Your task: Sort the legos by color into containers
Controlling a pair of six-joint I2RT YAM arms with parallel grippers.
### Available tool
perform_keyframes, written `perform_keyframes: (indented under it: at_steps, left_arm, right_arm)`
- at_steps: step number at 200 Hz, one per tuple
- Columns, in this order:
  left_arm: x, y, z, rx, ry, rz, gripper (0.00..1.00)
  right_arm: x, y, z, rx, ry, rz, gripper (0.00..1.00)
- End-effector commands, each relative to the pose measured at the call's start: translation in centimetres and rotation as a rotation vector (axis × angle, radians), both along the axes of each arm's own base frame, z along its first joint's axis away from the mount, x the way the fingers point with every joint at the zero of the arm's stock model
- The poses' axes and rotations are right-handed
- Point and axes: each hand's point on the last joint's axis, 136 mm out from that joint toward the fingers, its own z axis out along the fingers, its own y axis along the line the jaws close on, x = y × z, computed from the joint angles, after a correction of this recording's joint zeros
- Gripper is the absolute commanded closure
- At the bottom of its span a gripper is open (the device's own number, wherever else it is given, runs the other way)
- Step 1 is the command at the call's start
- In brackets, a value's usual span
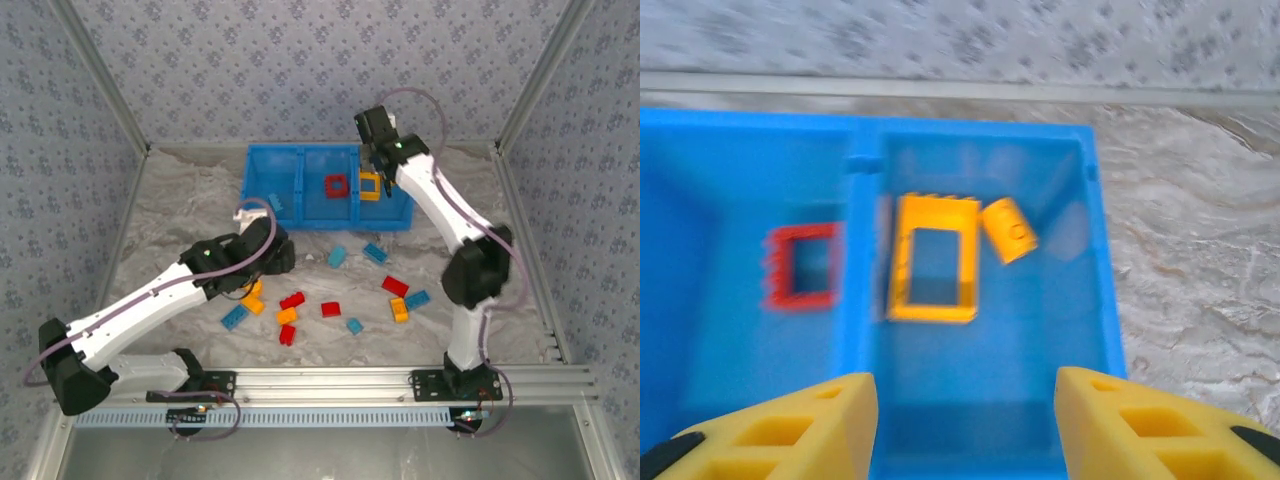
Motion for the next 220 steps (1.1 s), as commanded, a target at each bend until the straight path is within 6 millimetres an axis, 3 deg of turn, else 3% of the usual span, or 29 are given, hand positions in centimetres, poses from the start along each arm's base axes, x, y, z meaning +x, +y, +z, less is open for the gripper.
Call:
perform_keyframes:
  at_steps: [1,10,25,28,32,44,64,84,124,173,220]
  left_arm:
    - [-4.1,4.4,-5.0,0.085,0.218,0.092,0.13]
    - [-5.0,5.1,-6.5,0.099,0.262,0.100,0.13]
    - [-6.2,6.1,-8.5,0.127,0.316,0.110,0.12]
    - [-6.4,6.1,-8.9,0.133,0.326,0.106,0.12]
    - [-6.6,6.3,-9.4,0.140,0.338,0.102,0.11]
    - [-7.2,6.6,-10.7,0.164,0.371,0.096,0.11]
    - [-8.0,7.1,-12.6,0.198,0.424,0.089,0.10]
    - [-8.4,7.6,-14.0,0.232,0.451,0.099,0.08]
    - [-6.9,7.0,-15.0,0.232,0.433,0.035,0.06]
    - [-6.1,7.0,-16.1,0.209,0.462,0.010,0.07]
    - [-6.5,6.7,-17.2,0.183,0.512,0.004,0.14]
  right_arm:
    - [-5.1,5.2,0.2,0.121,-0.056,0.213,0.46]
    - [-8.1,7.6,-0.1,0.188,-0.068,0.326,0.45]
    - [-13.6,10.9,-2.5,0.240,-0.045,0.509,0.41]
    - [-14.6,11.6,-2.1,0.254,-0.060,0.543,0.39]
    - [-16.3,11.9,-4.1,0.243,-0.025,0.578,0.38]
    - [-19.8,13.2,-5.9,0.261,0.002,0.642,0.35]
    - [-23.3,13.6,-8.4,0.276,0.056,0.654,0.35]
    - [-25.0,13.6,-9.1,0.302,0.072,0.634,0.35]
    - [-26.7,15.0,-8.5,0.359,0.073,0.633,0.35]
    - [-30.3,17.6,-8.4,0.480,0.095,0.762,0.33]
    - [-30.9,17.0,-8.7,0.494,0.096,0.724,0.33]
